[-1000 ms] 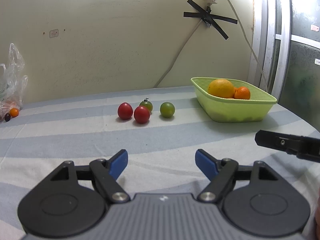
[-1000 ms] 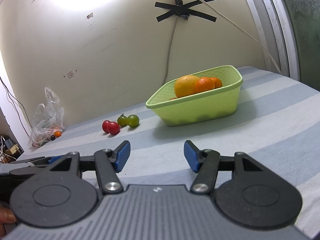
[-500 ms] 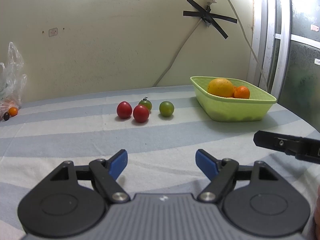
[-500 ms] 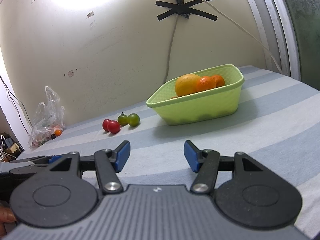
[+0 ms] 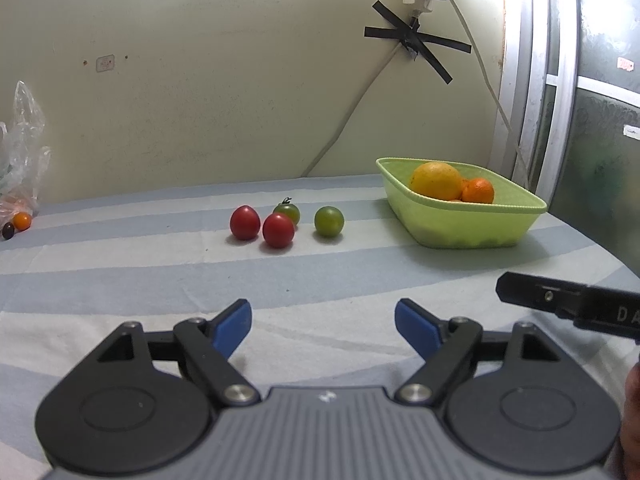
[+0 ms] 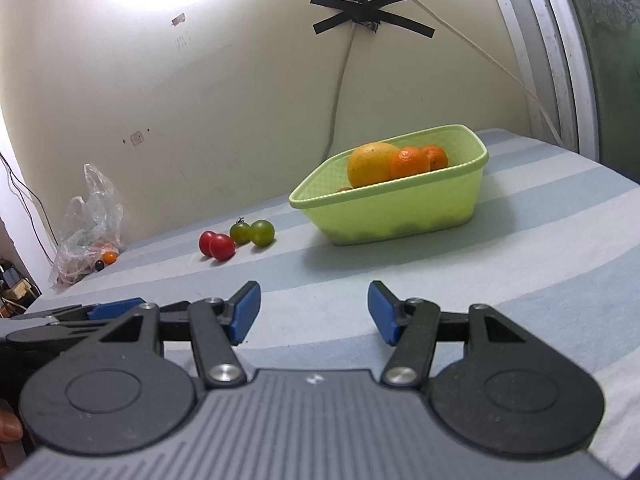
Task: Organize fruits
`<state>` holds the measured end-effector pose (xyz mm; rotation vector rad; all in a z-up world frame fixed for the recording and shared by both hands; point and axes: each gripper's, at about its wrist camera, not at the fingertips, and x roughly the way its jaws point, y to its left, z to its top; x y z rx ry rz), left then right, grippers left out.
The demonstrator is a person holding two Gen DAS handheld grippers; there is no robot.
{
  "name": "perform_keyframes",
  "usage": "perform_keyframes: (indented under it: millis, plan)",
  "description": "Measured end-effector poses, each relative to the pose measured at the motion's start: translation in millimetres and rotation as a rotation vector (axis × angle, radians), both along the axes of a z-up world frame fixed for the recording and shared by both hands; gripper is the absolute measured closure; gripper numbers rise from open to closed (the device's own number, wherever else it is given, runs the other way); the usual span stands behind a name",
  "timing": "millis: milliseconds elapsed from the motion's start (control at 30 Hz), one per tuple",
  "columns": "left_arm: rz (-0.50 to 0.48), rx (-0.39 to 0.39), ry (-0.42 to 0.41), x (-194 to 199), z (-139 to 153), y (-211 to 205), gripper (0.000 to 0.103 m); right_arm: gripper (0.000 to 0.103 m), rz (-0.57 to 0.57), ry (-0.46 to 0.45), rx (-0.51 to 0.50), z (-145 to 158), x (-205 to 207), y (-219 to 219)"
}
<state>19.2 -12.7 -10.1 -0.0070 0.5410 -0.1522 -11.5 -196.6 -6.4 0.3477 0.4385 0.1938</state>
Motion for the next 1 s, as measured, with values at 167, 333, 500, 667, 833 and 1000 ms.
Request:
perform_keyframes:
  millis: [167,333,500,667,833,1000]
  plan:
    - [-0.018,-0.031,-0.010,-2.2,1.8,4.1,0.021,0.041,-0.004,0.003,-0.027,1.0,0.6,3.5]
    - [-0.013,-0.144,-0.006,-0.4,3.5,23.2,0.023,0.043,0.045,-0.010,-0.073,3.8,3.8,13.7]
    - [0.067,-0.334,0.033,7.4,-0.2,59.6,0.030,0.058,0.151,-0.034,-0.174,17.5,23.5,43.2]
    - [0.204,-0.348,-0.012,4.7,1.0,80.3,0.032,0.063,0.215,-0.049,-0.291,28.4,63.6,76.4]
    - [0.225,-0.342,-0.013,9.2,1.5,84.6,0.032,0.064,0.228,-0.038,-0.471,28.2,110.0,106.7]
    - [0.211,-0.330,-0.009,13.3,0.6,81.3,0.032,0.065,0.287,0.031,-0.671,19.0,149.4,129.0]
